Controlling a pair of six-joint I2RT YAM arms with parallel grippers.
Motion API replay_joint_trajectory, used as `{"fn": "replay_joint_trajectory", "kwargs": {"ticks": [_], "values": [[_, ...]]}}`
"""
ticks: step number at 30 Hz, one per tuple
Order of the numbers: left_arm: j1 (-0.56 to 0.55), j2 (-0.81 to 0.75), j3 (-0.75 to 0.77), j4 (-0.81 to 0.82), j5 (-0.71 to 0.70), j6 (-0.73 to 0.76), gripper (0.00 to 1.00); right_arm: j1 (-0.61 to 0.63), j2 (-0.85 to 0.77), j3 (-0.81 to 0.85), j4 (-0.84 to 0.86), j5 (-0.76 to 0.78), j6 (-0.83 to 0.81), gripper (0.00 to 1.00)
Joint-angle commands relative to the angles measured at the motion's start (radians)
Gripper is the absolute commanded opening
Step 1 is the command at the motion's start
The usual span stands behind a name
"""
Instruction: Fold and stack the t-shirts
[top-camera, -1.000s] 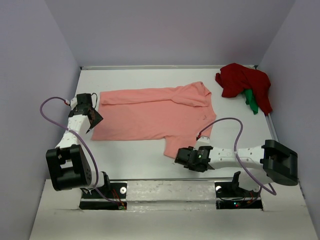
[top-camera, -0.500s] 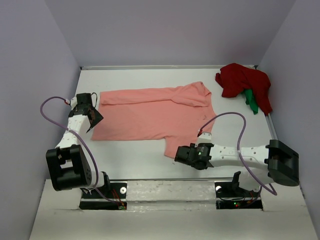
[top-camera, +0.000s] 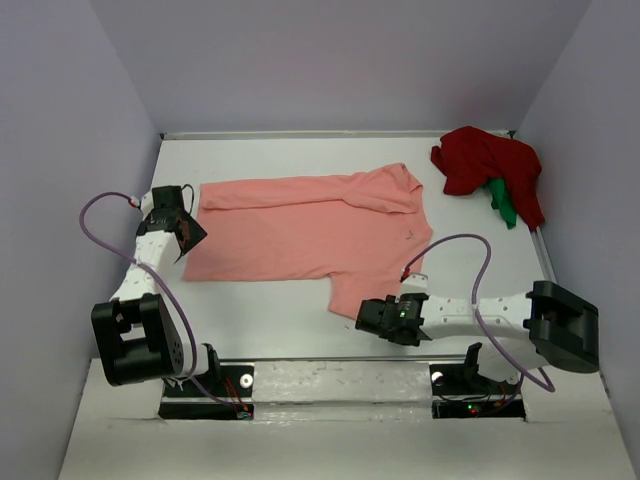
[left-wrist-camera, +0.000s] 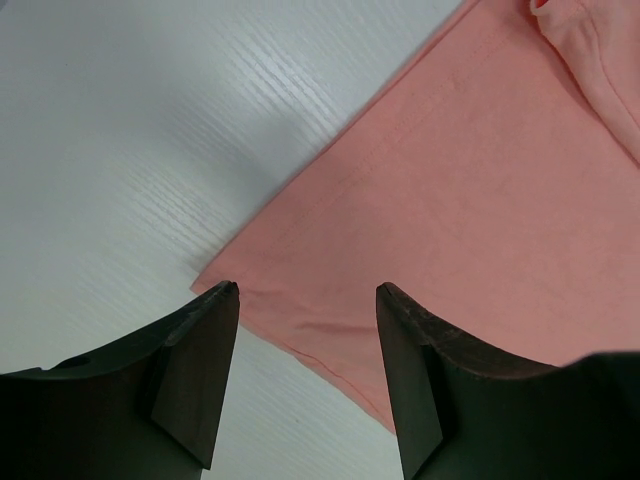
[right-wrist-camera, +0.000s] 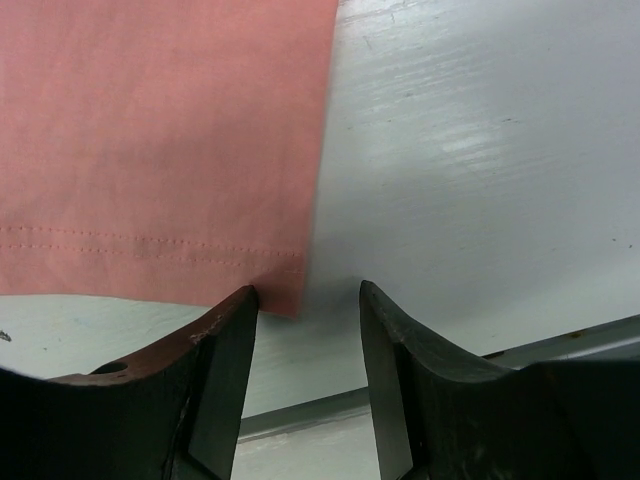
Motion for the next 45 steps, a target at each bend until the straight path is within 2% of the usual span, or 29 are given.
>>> {"fn": "replay_joint_trajectory", "kwargs": {"ticks": [1, 5, 8, 16, 20, 27, 33, 45], "values": [[-0.005, -0.051, 0.018, -0.006, -0.001, 0.011, 0.67, 0.009, 0.064, 0.001, 0.110, -0.011, -0.025, 0.51], [-0.008, -0.048, 0.022, -0.007, 0.005, 0.009, 0.67, 0.009, 0.103, 0.018, 0.145, -0.032, -0.065, 0.49], [-0.010, -0.048, 0.021, -0.009, -0.004, 0.007, 0.67, 0.009, 0.086, 0.009, 0.167, -0.032, -0.059, 0.43], [-0.011, -0.048, 0.015, -0.007, -0.006, 0.012, 0.67, 0.009, 0.060, 0.012, 0.168, -0.049, -0.044, 0.10], [-0.010, -0.051, 0.024, -0.012, -0.009, 0.014, 0.67, 0.009, 0.040, 0.006, 0.164, -0.038, -0.033, 0.00], [-0.025, -0.028, 0.012, -0.009, -0.033, 0.020, 0.67, 0.009, 0.080, 0.043, 0.121, -0.011, -0.032, 0.00], [-0.126, 0.060, 0.036, -0.085, -0.196, 0.004, 0.68, 0.018, 0.126, 0.093, 0.085, 0.046, -0.041, 0.00], [-0.134, 0.107, 0.021, -0.161, -0.197, -0.098, 0.70, 0.018, 0.014, 0.033, 0.177, 0.046, -0.094, 0.00]]}}
